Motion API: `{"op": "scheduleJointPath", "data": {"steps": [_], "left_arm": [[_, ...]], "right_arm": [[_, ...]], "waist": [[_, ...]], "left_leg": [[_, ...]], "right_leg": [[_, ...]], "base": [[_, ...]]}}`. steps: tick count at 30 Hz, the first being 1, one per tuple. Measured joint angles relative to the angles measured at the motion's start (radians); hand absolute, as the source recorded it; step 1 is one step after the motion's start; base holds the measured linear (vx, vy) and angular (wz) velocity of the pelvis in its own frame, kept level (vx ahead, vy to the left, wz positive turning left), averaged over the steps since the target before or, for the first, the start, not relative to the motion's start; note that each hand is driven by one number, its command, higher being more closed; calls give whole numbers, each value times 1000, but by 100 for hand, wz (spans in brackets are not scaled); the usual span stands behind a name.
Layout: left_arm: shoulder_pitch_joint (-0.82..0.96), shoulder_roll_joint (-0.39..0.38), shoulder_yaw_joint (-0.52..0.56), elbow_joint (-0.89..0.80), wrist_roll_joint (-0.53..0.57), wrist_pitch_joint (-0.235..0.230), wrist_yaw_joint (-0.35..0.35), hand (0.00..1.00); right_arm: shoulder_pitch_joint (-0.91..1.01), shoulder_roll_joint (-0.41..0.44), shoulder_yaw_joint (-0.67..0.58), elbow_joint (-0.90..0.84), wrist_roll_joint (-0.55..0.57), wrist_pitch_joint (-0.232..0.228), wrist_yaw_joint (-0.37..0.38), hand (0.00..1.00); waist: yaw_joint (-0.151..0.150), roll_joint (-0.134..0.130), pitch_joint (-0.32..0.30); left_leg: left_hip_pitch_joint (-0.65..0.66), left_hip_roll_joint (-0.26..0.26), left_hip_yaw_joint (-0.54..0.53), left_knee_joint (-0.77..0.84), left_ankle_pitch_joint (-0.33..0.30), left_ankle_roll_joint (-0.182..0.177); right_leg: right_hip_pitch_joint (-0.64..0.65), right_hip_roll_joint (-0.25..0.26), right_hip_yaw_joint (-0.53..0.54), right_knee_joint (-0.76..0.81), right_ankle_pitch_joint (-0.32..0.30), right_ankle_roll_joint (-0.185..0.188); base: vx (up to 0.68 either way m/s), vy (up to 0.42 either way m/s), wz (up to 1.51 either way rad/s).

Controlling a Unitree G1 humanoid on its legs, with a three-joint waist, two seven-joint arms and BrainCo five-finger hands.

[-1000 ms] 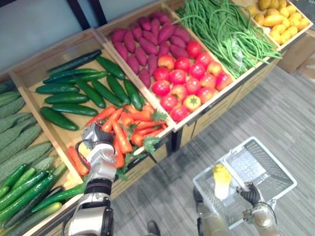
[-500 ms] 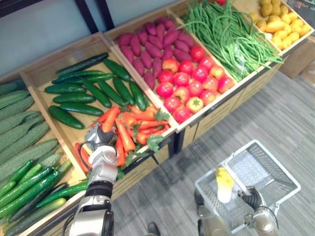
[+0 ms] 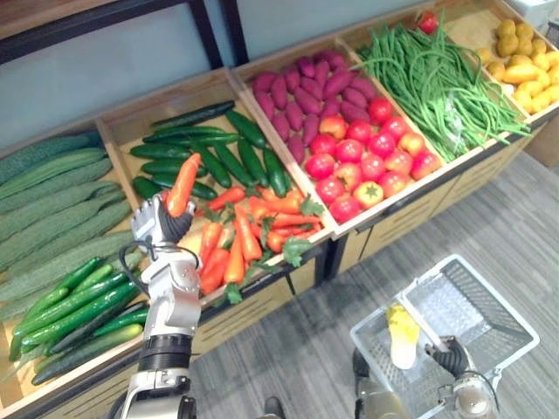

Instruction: Pick vegetable in the basket

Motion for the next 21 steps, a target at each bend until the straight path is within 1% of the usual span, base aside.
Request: {"op": "scheduleJointPath", "data": {"steps": [1, 2, 3, 4, 5, 7, 8, 10, 11, 13, 14, 15, 17, 19, 21], "left_arm": [[19, 1, -1, -42, 26, -16, -7, 100], [32, 3, -4, -68, 31, -20, -12, 100], [58, 3, -15, -127, 32, -37, -19, 100], [85, 3, -31, -185, 32, -61, -21, 100], [102, 3, -40, -216, 32, -74, -23, 100], [163, 3, -66, -316, 28, -122, -32, 100], [179, 3, -76, -345, 26, -130, -34, 100], [239, 3, -124, -462, 14, -179, -50, 100], [254, 3, -138, -488, 14, -192, -58, 100], [290, 4, -206, -560, -45, -254, -86, 100], [294, 4, -226, -573, -61, -264, -96, 100], [302, 6, -259, -591, -86, -292, -110, 100], [307, 9, -305, -613, -116, -330, -137, 100], [307, 19, -360, -625, -146, -349, -152, 100], [306, 24, -429, -628, -180, -369, -173, 100]], "right_arm": [[1, 0, 0, 0, 0, 1, 3, 100], [0, 0, 1, 1, 0, 1, 4, 100], [2, 0, 1, 1, 0, 1, 5, 100], [5, 0, 1, 1, 0, 1, 6, 100], [4, 0, 1, 1, 0, 1, 6, 100], [5, 0, 1, 2, 0, 1, 20, 100], [5, 0, 1, 2, 0, 1, 25, 100], [6, -3, 1, 5, 0, 1, 28, 100], [5, -5, 1, 6, 0, 1, 30, 100], [4, -22, 1, 8, 2, 1, 42, 100], [3, -28, 1, 8, 2, 1, 46, 100], [2, -42, 1, 8, 2, 1, 49, 100], [1, -68, 1, 8, 5, 2, 49, 100], [3, -85, 1, 8, 9, 2, 54, 100], [5, -93, 1, 6, 15, 4, 65, 100]], "waist": [[2, 1, -12], [2, 1, -17], [2, 0, -30], [3, -1, -39], [6, -2, -40], [16, -4, -55], [19, -5, -60], [27, -6, -75], [28, -5, -79], [28, -5, -93], [27, -4, -96], [27, -2, -101], [22, 4, -107], [22, 6, -109], [8, 6, -111]], "left_leg": [[-2, -1, -6, -1, 2, 1], [-3, -2, -10, 0, 2, 2], [-9, -3, -19, 1, 3, 3], [-9, -5, -25, 1, 4, 4], [-6, -5, -26, 2, 4, 4], [4, -7, -23, 2, 4, 4], [5, -8, -22, 2, 4, 4], [6, -10, -18, 4, 3, 4], [6, -10, -17, 4, 3, 4], [9, -10, -7, 3, 3, 4], [10, -10, -5, 3, 2, 4], [22, -11, 6, 2, 1, 4], [28, -12, 22, 2, -3, 4], [39, -12, 41, 1, -6, 4], [41, -13, 44, 1, -6, 4]], "right_leg": [[2, -2, -5, 0, 0, 0], [3, -3, -7, 0, 0, 0], [4, -4, -13, 0, 0, 0], [8, -6, -15, 0, 0, 0], [13, -7, -15, 0, 0, 0], [20, -8, -9, 0, 0, 0], [20, -8, -6, 0, 0, 0], [20, -9, 3, 0, 0, 0], [20, -9, 5, 0, 0, 0], [22, -8, 15, 0, 0, 1], [22, -8, 18, 0, 0, 2], [22, -7, 30, 0, 1, 4], [23, -6, 45, 0, 1, 6], [23, -3, 65, 0, 1, 7], [23, -3, 68, 0, 1, 9]], "base": [[-7, -9, 10], [-17, -17, 18], [-16, -11, 20], [-14, -9, 18], [-17, -1, 8], [-16, -2, -2], [-33, -8, -7], [-34, -13, -6], [-34, -16, -4], [-44, -15, -10], [-41, -14, -18], [-23, -12, -22], [-26, -10, -24], [-20, -10, -23], [-19, -12, -11]]}}
